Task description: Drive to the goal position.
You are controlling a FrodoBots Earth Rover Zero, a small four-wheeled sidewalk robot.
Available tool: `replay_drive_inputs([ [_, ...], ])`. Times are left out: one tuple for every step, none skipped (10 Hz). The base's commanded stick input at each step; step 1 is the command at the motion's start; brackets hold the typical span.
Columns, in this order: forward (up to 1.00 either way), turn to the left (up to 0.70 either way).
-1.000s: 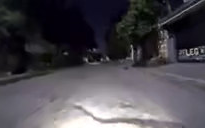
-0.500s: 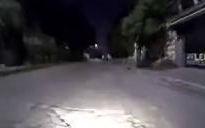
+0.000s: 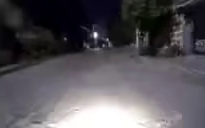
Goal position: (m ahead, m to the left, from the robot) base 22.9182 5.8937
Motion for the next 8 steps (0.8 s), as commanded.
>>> replay_drive_inputs([
  [0.97, 0.05],
  [0.97, 0.05],
  [0.97, 0.05],
  [0.97, 0.05],
  [0.97, 0.05],
  [0.97, 0.05],
  [0.97, 0.05],
  [0.97, 0.05],
])
